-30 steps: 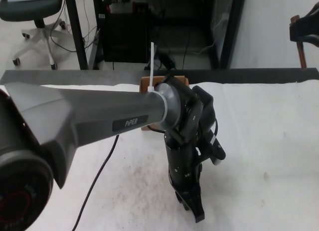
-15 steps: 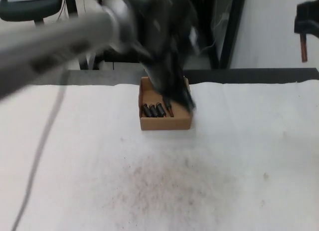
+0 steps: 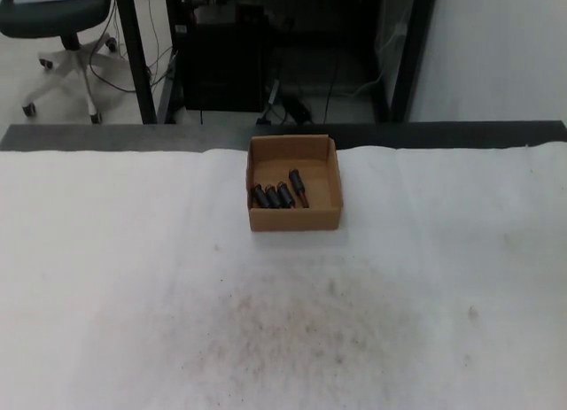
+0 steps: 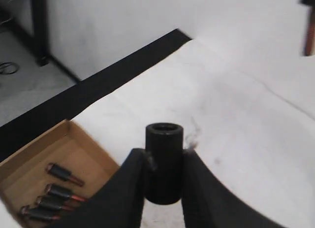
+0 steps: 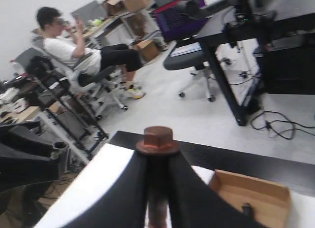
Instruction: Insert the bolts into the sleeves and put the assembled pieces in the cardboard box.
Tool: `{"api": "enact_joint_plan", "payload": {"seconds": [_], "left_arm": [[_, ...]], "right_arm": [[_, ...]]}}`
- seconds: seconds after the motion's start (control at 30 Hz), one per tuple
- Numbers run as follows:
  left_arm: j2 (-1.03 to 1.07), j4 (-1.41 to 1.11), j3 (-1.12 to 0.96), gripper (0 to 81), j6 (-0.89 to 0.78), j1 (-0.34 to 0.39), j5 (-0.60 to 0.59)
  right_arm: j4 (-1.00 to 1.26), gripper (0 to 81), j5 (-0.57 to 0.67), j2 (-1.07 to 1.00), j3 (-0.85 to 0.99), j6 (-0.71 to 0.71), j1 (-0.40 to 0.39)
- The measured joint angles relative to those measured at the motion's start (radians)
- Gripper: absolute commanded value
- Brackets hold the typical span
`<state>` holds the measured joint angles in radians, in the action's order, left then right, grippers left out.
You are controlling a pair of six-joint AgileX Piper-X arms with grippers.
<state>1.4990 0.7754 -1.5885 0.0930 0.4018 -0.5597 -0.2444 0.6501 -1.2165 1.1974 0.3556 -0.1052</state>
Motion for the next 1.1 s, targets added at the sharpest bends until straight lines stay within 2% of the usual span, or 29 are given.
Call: {"api": "enact_joint_plan", "payload": {"seconds": [0.1,0.27,0.4,0.57,0.73,0.8,0.93,1.03,1.07,1.1], "left_arm": [[-0.039,-0.003,0.0,0.3,0.01,0.0,-0.07],[-0.098,-0.029,0.028,0.3,0.046,0.0,-0.086],[-0.115,-0.055,0.072,0.3,0.064,0.0,-0.086],[-0.115,-0.098,0.106,0.3,0.067,0.0,-0.095],[-0.131,-0.389,0.186,0.3,-0.022,0.0,-0.109],[-0.168,-0.612,0.274,0.3,-0.169,0.0,-0.003],[-0.26,-0.823,0.479,0.3,-0.328,-0.002,0.143],[-0.337,-0.93,0.667,0.3,-0.383,-0.002,0.15],[-0.341,-0.935,0.667,0.3,-0.385,-0.002,0.149],[-0.375,-1.002,0.763,0.3,-0.394,-0.002,0.105]], "right_arm": [[0.09,0.8,0.034,-0.011,-0.003,0.012,-0.055],[0.362,0.8,0.04,-0.011,-0.003,0.012,-0.193],[0.513,0.8,-0.087,-0.011,-0.003,0.012,-0.284],[0.521,0.8,-0.126,-0.011,-0.003,0.012,-0.302],[0.521,0.8,-0.134,-0.011,-0.003,0.012,-0.302],[0.521,0.8,-0.134,-0.011,-0.003,0.012,-0.302],[0.522,0.8,-0.134,-0.011,-0.003,0.012,-0.302],[0.518,0.8,-0.134,-0.011,-0.003,0.012,-0.302],[0.508,0.8,-0.129,-0.011,-0.003,0.015,-0.302],[0.494,0.8,-0.128,-0.011,-0.003,0.02,-0.305]]}}
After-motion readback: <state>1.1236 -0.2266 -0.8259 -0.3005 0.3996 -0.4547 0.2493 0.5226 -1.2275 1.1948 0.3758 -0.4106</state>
